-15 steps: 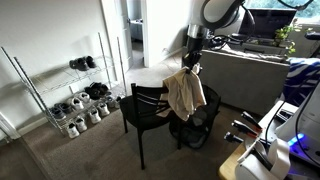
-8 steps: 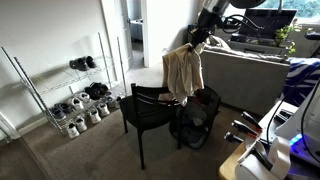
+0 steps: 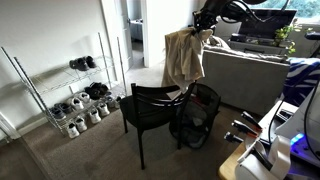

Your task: Put the shirt in the laundry basket

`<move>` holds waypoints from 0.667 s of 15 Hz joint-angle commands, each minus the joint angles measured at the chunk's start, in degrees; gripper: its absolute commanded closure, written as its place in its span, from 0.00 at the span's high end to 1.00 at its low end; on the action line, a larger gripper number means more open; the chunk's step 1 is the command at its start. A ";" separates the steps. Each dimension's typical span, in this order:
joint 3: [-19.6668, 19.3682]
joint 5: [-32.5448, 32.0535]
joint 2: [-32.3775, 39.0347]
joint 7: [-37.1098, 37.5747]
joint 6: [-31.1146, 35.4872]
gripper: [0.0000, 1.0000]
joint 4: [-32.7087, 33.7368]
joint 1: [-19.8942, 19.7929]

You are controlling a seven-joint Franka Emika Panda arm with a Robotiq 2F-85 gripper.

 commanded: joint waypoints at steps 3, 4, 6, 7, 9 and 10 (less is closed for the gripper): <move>2.17 -4.52 -1.26 6.91 -0.14 0.11 0.02 -5.95; 2.54 -5.02 -1.34 7.60 -0.14 0.11 0.01 -7.02; 2.82 -5.17 -1.33 7.93 -0.15 0.11 0.01 -7.52; 2.89 -5.18 -1.34 8.01 -0.15 0.11 0.01 -7.51; 3.37 -4.52 -0.16 9.84 -0.33 0.03 0.99 -8.12; 5.00 -4.57 1.38 15.18 -1.25 0.03 3.21 -11.20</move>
